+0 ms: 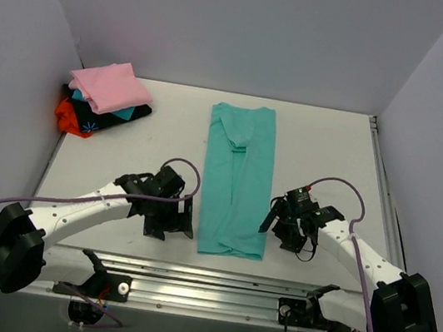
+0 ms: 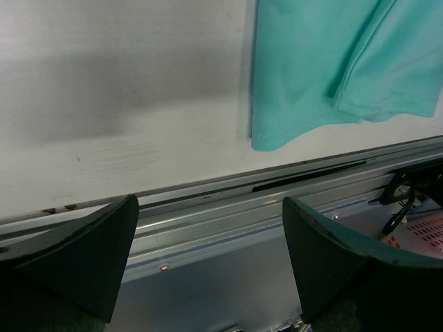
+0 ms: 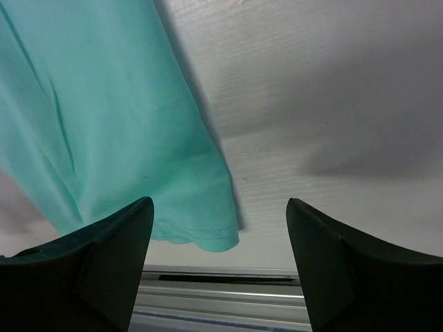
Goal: Fold and stack the t-shirts
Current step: Fold the tshirt
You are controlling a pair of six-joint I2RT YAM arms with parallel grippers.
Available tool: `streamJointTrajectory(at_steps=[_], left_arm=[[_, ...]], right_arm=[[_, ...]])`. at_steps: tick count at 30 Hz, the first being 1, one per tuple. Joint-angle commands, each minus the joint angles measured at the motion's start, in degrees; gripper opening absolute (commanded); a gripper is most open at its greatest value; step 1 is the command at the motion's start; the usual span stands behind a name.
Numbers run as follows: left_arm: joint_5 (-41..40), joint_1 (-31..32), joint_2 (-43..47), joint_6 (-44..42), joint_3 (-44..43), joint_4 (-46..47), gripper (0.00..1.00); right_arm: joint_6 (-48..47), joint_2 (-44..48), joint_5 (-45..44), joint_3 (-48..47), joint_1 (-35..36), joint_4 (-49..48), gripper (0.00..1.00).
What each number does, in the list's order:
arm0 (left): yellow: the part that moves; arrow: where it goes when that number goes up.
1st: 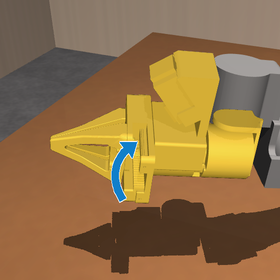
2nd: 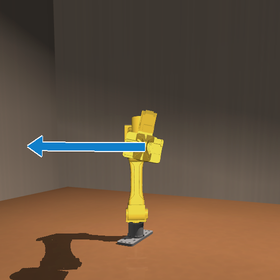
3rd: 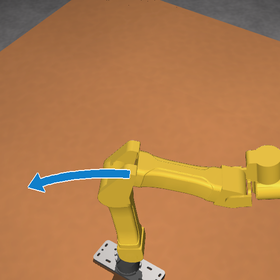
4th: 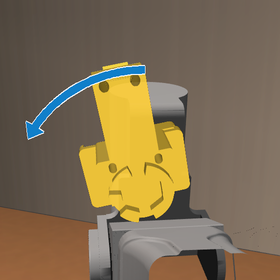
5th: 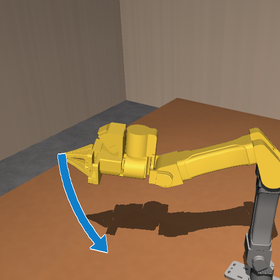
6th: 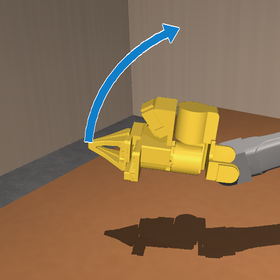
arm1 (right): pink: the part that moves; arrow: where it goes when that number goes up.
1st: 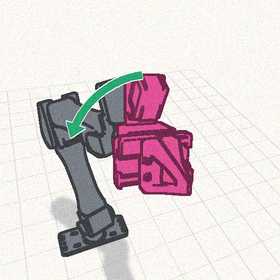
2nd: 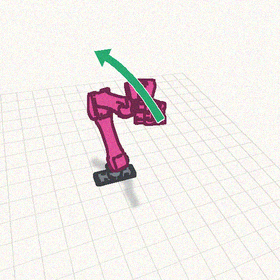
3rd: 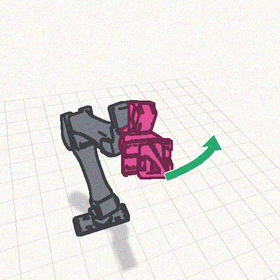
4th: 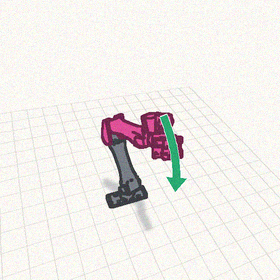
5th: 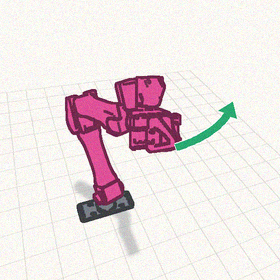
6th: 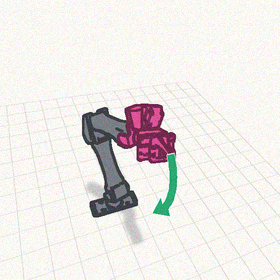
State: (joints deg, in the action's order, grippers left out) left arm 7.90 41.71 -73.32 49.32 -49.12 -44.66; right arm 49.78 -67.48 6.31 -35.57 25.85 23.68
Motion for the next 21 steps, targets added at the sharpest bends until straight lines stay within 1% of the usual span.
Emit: streamJointTrajectory(at_steps=[1,2,4,6,8,11,17,18,21], left_arm=[[-0.35,4.14,2.22,8.32,3.76,4.23,0.93],[-0.43,5.38,2.04,10.42,4.55,6.15,0.93],[-0.95,8.54,1.25,12.11,5.79,7.92,0.92],[-1.22,10.40,-0.68,14.13,6.23,10.99,0.92],[-1.31,12.68,-3.66,16.15,6.67,14.32,0.92],[-2.44,14.79,-7.80,17.83,5.71,16.62,0.91],[-7.18,15.50,-10.97,18.71,2.55,16.10,0.89],[-7.46,15.50,-11.14,18.71,1.85,15.23,0.89],[-12.54,15.50,-11.06,18.79,-0.44,11.10,0.88]], right_arm=[[1.11,2.44,3.62,0.76,0.08,-1.98,0.73],[1.11,2.97,3.89,1.38,0.26,-1.80,0.72],[1.81,4.72,4.68,2.69,0.43,-1.10,0.71],[2.86,6.82,5.29,5.07,0.78,-1.01,0.71],[3.65,8.06,5.73,7.78,0.96,-1.27,0.70],[4.54,9.30,6.35,10.42,1.22,-1.62,0.69],[5.24,10.18,6.44,12.54,1.93,-3.20,0.66],[5.41,9.92,6.44,12.81,2.10,-3.46,0.65],[5.85,9.22,6.26,12.90,2.54,-4.87,0.63]])
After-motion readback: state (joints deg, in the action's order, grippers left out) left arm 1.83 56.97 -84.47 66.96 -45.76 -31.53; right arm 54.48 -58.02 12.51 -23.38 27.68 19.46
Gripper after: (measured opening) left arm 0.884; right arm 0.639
